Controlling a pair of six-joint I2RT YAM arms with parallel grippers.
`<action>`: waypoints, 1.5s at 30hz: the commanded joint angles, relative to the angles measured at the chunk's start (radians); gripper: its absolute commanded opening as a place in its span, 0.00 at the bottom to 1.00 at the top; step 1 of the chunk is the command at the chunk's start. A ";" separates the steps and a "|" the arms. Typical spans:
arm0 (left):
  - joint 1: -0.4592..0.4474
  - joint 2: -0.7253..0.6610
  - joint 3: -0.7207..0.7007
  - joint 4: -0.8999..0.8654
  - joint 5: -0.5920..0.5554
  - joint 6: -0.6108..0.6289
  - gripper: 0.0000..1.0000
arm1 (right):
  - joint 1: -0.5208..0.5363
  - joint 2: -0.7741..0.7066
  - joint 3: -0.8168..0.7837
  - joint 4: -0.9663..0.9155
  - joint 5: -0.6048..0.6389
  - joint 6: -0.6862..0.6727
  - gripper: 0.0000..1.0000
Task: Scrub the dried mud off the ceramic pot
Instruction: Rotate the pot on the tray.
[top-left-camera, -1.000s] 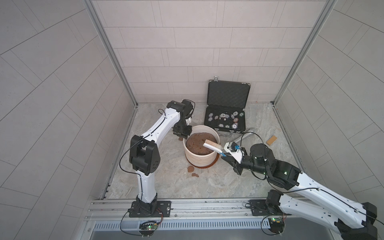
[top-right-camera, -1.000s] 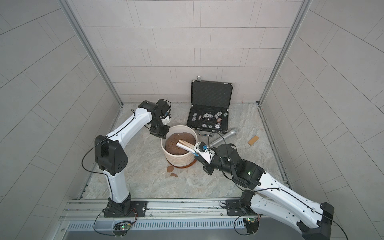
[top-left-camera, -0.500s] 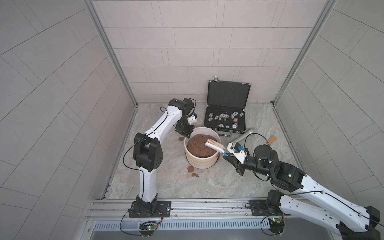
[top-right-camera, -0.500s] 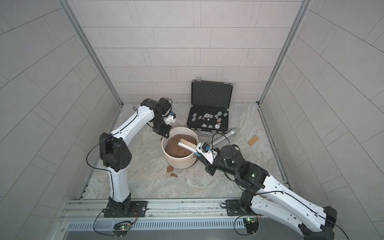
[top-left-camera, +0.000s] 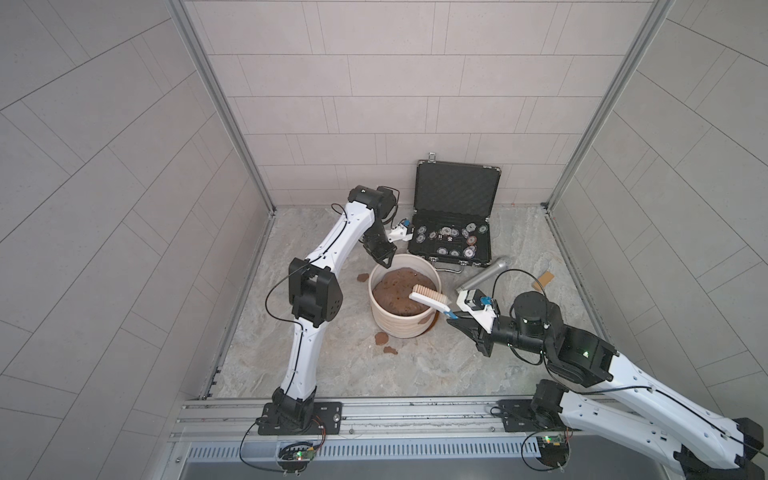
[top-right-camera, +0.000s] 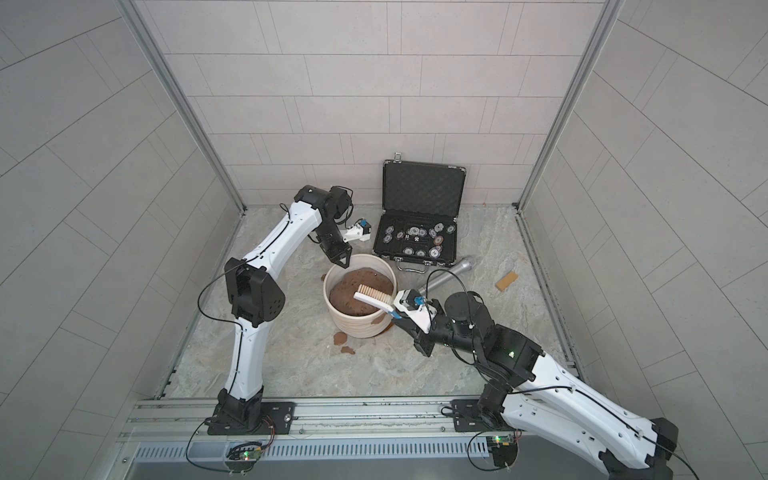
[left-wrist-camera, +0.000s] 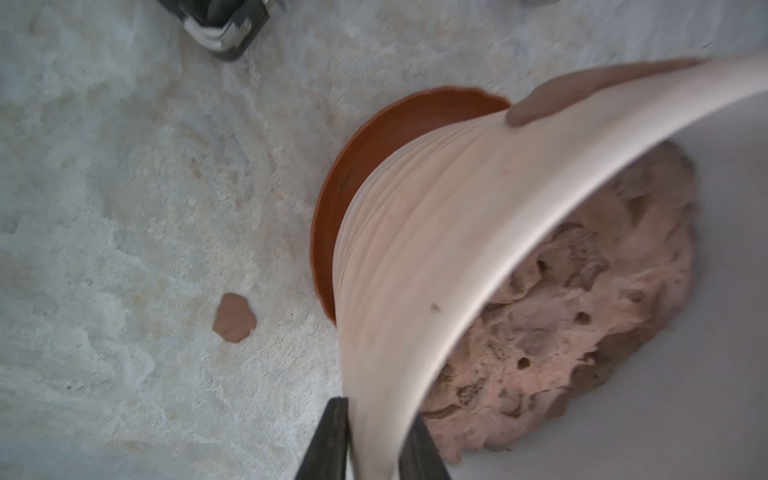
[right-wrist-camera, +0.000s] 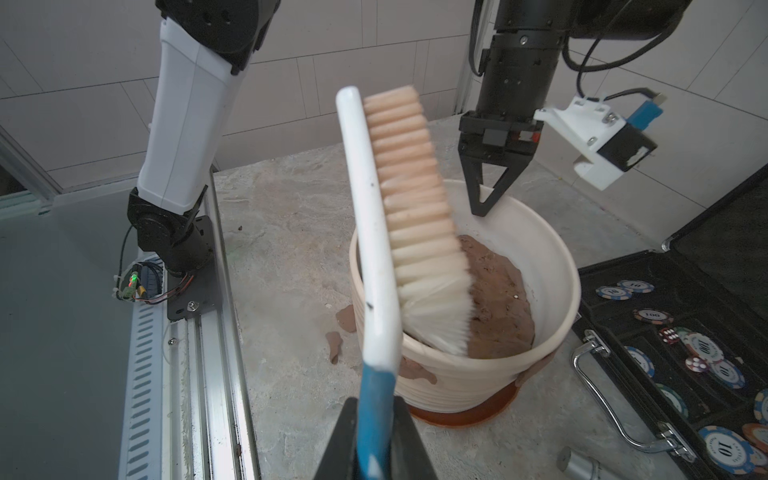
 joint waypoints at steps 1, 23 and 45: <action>-0.014 0.001 0.116 -0.069 0.128 0.082 0.35 | -0.001 0.004 -0.017 -0.014 -0.125 -0.023 0.00; 0.057 -0.576 -0.672 0.171 0.060 -0.616 1.00 | 0.000 0.166 0.028 0.071 -0.159 -0.053 0.00; 0.032 -0.396 -0.666 0.229 -0.025 -0.706 0.41 | -0.001 0.083 -0.014 0.102 -0.114 -0.027 0.00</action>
